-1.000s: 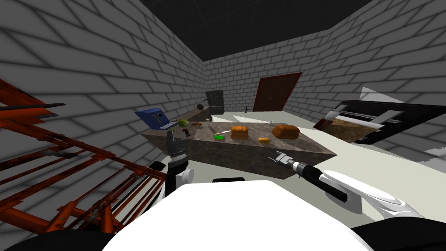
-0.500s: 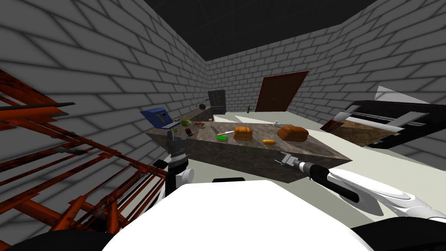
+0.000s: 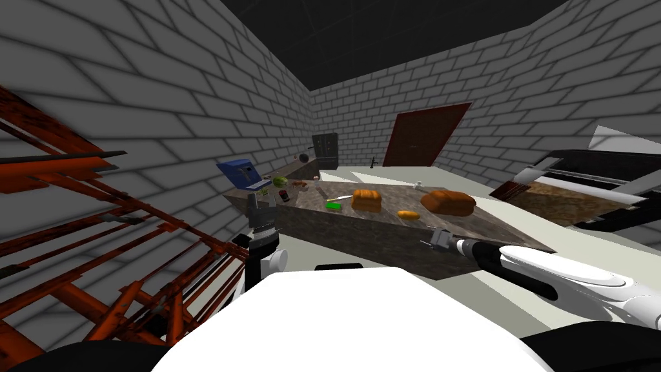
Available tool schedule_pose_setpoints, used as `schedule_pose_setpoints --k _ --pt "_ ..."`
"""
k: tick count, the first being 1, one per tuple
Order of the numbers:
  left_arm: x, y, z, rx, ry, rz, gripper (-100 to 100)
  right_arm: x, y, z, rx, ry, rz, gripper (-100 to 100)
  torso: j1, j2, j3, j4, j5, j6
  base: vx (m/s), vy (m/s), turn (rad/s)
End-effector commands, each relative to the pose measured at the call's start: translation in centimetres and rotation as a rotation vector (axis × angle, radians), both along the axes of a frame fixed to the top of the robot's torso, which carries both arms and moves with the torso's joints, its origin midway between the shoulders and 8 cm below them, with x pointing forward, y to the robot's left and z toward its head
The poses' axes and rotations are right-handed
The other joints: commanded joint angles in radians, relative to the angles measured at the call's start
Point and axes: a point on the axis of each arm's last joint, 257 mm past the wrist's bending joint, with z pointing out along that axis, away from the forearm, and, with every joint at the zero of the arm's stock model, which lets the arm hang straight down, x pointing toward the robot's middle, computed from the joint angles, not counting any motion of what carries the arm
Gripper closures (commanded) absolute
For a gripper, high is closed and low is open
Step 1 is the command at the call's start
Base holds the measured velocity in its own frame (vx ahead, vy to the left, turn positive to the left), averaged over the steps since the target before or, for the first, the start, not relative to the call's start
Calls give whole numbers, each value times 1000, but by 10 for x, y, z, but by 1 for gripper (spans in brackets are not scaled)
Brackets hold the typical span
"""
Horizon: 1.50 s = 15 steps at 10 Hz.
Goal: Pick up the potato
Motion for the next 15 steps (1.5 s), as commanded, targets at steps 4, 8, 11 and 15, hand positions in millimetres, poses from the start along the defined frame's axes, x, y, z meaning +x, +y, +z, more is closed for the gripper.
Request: schedule_pose_setpoints --k 4,8,11,15 --pt "0 0 0 0 0 0 0 -16 -51 11 -213 92 80 -100 0 1 1 0 0 0 49 46 71" --pt "0 0 0 0 0 0 0 -34 -97 24 -394 193 161 -100 -1 -3 -2 -1 0 -1 109 33 105" --pt "0 0 0 0 0 0 0 -64 -111 14 -448 282 209 -100 -3 -6 -4 -1 -1 -1 145 2 116" --pt "0 0 0 0 0 0 0 -75 -112 1 -441 275 183 -100 -3 5 3 1 -1 1 -8 -6 21"
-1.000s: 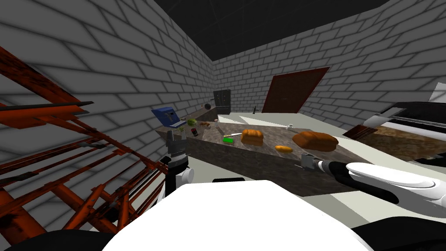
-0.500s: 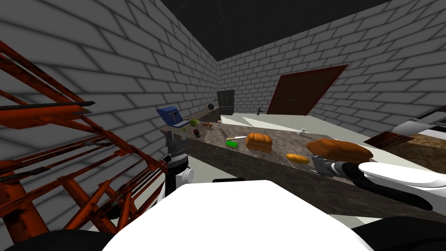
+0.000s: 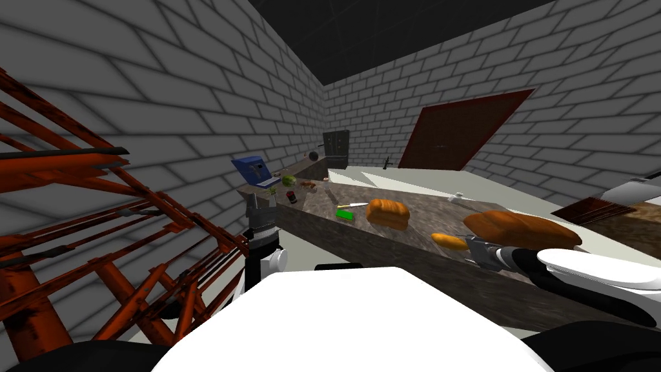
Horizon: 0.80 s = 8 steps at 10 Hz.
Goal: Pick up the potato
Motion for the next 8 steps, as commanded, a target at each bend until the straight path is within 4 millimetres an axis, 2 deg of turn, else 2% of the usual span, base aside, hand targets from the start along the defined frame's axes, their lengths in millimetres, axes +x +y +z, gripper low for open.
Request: schedule_pose_setpoints --k 1,2,6,7,8 --pt "0 0 0 0 0 0 0 0 0 0 0 0 0 -100 0 0 0 0 0 0 -9 -12 18" --pt "0 0 0 0 0 0 0 0 0 0 -1 0 -1 100 1 0 0 0 0 0 0 0 0" --pt "0 0 0 0 0 0 0 5 -3 4 -9 -11 0 100 0 1 -1 -2 -4 2 -1 -1 3" --pt "0 0 0 0 0 0 0 5 -3 4 -9 -11 0 0 0 0 -1 -2 -4 2 0 0 0" --pt "0 0 0 0 0 0 0 -7 0 -9 -1 0 -10 100 0 0 -1 -2 -4 2 -8 -11 37"
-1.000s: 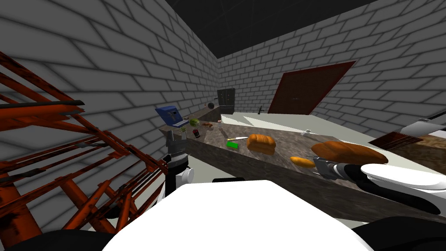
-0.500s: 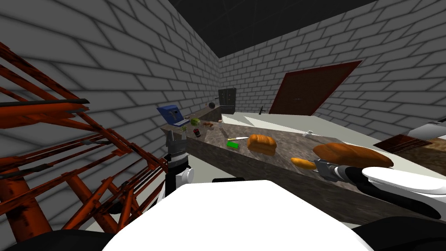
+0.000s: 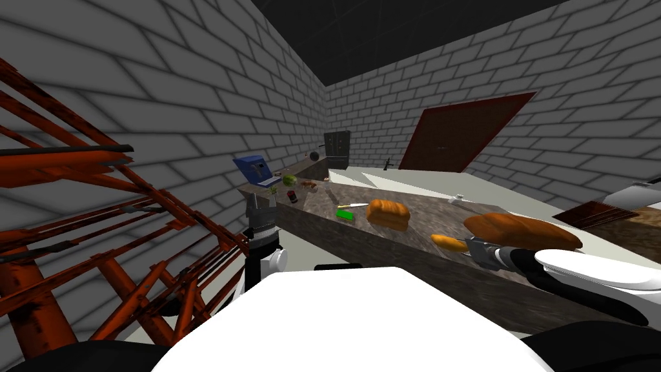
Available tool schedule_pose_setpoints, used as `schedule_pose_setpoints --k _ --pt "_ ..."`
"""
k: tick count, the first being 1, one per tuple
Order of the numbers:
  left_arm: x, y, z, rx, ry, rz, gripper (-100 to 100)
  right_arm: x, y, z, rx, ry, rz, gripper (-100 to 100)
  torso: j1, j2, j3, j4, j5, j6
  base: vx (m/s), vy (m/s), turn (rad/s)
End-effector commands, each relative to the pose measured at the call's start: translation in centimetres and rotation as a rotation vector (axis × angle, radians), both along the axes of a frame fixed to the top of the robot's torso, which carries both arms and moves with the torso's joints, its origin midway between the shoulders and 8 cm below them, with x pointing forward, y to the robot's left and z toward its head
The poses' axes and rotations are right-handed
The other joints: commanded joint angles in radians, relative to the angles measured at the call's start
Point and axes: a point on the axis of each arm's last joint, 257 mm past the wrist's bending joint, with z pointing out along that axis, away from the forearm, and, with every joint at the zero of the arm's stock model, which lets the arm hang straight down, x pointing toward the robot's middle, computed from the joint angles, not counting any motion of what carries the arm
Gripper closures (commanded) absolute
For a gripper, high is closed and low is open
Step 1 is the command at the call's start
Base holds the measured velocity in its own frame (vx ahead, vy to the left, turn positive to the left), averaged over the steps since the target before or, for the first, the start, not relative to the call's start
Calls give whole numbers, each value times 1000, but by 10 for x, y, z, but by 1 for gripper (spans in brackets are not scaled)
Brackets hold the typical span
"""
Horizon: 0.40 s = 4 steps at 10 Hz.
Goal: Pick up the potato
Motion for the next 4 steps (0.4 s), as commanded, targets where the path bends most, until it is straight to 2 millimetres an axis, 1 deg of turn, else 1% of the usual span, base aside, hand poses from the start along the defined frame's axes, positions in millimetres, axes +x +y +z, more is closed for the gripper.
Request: schedule_pose_setpoints --k 1,2,3,4 --pt "0 0 0 0 0 0 0 2 3 6 8 11 10 100 0 0 0 0 0 0 11 15 -43" --pt "0 0 0 0 0 0 0 7 3 13 8 11 19 100 0 -1 -1 -1 -1 1 21 29 -88" --pt "0 0 0 0 0 0 0 3 3 8 4 9 13 100 1 -2 -2 -1 0 1 8 12 -17" --pt "0 0 0 0 0 0 0 4 4 9 6 9 14 0 -1 -2 -2 -1 -1 0 0 0 0"
